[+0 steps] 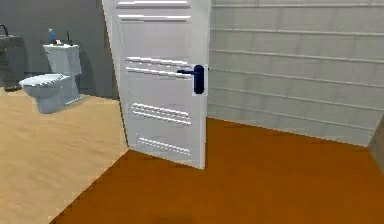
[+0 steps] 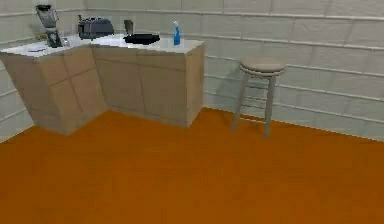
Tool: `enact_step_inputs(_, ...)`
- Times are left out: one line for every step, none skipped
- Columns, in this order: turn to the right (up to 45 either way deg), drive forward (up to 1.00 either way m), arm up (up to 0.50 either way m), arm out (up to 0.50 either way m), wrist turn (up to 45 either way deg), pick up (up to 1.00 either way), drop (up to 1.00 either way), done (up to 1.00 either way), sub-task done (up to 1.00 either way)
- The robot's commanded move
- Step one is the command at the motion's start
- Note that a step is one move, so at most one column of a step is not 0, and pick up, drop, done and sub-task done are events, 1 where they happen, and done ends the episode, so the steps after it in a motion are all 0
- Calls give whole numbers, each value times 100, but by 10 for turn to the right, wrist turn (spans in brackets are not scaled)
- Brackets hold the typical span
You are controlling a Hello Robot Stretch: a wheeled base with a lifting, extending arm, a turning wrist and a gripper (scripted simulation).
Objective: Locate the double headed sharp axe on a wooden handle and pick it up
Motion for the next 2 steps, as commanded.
enact_step_inputs(-210,0,0,0,0,0,0,0,0)
enact_step_inputs(0,40,0,0,0,0,0,0,0)
